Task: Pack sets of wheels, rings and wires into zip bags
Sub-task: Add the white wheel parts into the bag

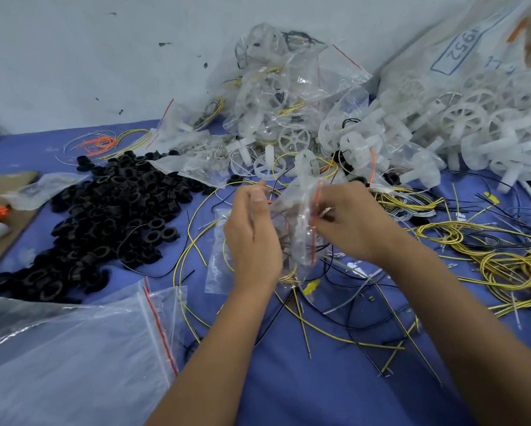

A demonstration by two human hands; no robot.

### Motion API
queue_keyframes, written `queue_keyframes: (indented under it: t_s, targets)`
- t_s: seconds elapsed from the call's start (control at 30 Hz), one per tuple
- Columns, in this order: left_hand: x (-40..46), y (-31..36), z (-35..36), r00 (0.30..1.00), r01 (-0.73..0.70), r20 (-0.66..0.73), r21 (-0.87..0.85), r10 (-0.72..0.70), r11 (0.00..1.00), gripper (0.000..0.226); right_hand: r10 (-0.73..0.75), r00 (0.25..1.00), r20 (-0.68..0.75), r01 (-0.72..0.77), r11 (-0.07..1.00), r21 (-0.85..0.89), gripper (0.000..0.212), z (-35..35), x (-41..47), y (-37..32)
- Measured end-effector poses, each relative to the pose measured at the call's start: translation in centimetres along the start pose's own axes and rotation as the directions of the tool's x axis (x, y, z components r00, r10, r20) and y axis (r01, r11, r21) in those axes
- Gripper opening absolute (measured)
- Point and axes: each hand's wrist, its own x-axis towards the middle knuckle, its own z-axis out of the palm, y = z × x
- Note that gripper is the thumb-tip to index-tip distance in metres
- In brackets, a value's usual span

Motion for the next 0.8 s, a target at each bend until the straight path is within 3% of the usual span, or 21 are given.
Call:
queue_keyframes:
  t_s: [0.07,0.13,0.17,0.23,0.37,0.47,0.53,0.6,0.67,0.73,0.8]
  targets:
    - [0.1,-0.1,0.0,0.996,0.014,-0.084,-0.041,-0.017,0.999,0.032,0.011,0.993,0.116,-0.005,0.999,-0.054,0.017,-0.7,-0.1,0.7]
    - [0.2,-0.2,0.2,0.983,0.065,-0.164,-0.08,-0.077,0.995,0.029,-0.075,0.955,0.287,0.071,0.997,0.023,0.01,-0.7,-0.2,0.8]
    - [0.3,-0.4,0.2,0.972,0.107,-0.197,-0.107,-0.127,0.989,0.028,-0.119,0.937,0.329,0.109,0.993,0.048,0.025,-0.5,-0.3,0.7]
    - [0.7,-0.8,0.3,0.939,0.2,-0.247,-0.17,-0.239,0.965,0.029,-0.14,0.913,0.383,0.14,0.99,0.03,0.034,-0.1,-0.4,0.6]
    - [1.3,-1.5,0.0,0.884,0.31,-0.285,-0.237,-0.371,0.921,0.034,-0.162,0.894,0.418,0.12,0.985,0.126,0.031,-0.5,-0.5,-0.3]
    - [1.1,-1.1,-0.2,0.886,0.319,-0.284,-0.2,-0.367,0.926,0.029,-0.068,0.848,0.526,0.103,0.994,-0.038,0.026,-0.1,-0.5,-0.3]
    - [0.8,-0.8,-0.1,0.902,0.309,-0.265,-0.15,-0.34,0.939,0.028,-0.024,0.821,0.571,0.174,0.962,-0.21,0.007,0.3,-0.4,-0.2]
    - [0.4,-0.4,0.0,0.944,0.244,-0.213,-0.062,-0.252,0.968,0.03,-0.006,0.823,0.568,0.17,0.957,-0.235,0.01,0.2,-0.3,-0.3]
    - [-0.1,0.0,-0.2,0.987,0.039,-0.157,0.07,-0.027,0.997,0.034,0.022,0.861,0.508,0.013,0.998,-0.065,0.025,0.0,-0.2,-0.3]
    - [-0.4,0.6,-0.3,0.962,-0.237,-0.085,0.206,0.259,0.949,0.03,0.167,0.855,0.49,-0.271,0.951,0.149,0.025,0.2,-0.2,-0.1]
    - [-1.0,1.4,0.1,0.911,-0.409,0.043,0.219,0.41,0.886,0.033,0.221,0.844,0.488,-0.417,0.844,0.338,0.009,0.3,-0.2,-0.1]
